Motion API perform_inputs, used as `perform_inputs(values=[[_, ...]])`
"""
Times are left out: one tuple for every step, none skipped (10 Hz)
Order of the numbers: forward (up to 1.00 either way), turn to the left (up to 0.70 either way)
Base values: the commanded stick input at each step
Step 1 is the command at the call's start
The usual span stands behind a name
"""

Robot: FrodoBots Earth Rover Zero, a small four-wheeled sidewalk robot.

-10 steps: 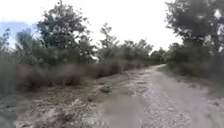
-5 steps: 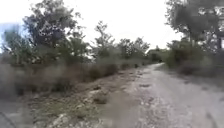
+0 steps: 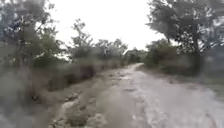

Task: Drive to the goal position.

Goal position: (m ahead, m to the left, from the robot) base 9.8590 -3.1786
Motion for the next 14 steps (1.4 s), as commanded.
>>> perform_inputs(values=[[0.85, 0.0], [0.85, 0.0], [0.85, 0.0], [0.85, 0.0], [0.85, 0.0], [0.85, 0.0], [0.85, 0.0], [0.85, 0.0], [0.85, 0.0], [0.85, 0.0], [0.85, 0.0], [0.85, 0.0], [0.85, 0.0], [0.85, 0.0]])
